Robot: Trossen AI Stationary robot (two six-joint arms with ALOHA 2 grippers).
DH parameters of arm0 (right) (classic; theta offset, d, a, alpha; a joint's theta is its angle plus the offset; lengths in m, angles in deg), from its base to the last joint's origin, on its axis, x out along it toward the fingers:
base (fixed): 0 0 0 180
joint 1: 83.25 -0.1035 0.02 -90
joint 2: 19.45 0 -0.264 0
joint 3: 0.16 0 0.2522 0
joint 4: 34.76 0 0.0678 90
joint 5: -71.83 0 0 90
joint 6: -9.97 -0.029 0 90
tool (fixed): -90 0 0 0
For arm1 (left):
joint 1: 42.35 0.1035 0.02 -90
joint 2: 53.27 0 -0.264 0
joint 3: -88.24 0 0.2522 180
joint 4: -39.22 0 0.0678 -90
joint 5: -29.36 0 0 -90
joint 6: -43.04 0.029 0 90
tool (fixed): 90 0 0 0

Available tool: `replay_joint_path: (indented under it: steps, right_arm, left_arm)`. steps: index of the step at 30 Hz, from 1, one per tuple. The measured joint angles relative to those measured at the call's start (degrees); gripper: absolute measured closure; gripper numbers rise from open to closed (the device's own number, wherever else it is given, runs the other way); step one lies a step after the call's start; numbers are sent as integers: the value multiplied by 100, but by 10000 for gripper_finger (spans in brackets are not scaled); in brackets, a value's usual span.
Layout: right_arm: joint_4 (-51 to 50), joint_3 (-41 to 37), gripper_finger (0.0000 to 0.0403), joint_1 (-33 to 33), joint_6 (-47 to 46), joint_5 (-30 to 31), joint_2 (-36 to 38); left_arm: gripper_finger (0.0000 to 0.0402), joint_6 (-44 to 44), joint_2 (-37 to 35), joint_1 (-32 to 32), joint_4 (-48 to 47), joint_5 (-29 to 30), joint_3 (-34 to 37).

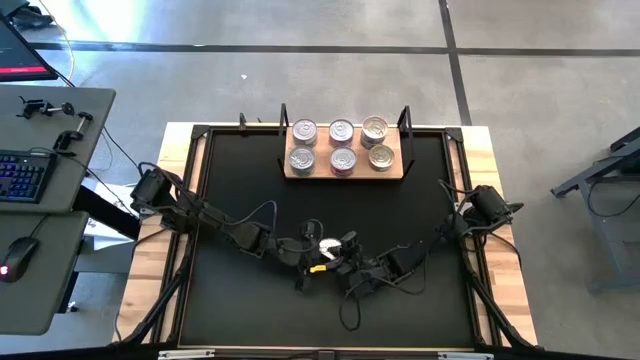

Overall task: Stack canned seafood by type on shelf
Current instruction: Stack the blue tuna can on top of the blue tuna can on the shelf

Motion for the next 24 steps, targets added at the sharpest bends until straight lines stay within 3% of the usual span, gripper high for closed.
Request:
replay_joint_path:
  steps: [3, 10, 18, 24]
  right_arm:
    - [-70, 9, 237, -43, -525, -18, 0]
    - [-761, 7, 237, -248, -1200, 165, 255]
    - [-2979, 9, 237, -412, -2445, 1453, 1811]
    - [-4837, 13, 237, 363, -3001, 1704, 2959]
  left_arm:
    - [397, 0, -151, -6, -114, 117, 0]
    - [384, -125, -743, -32, -1176, 264, -15]
    - [383, -791, -915, -240, -2236, 1069, -9]
    - [383, -1086, -787, -540, -2261, 1998, 2]
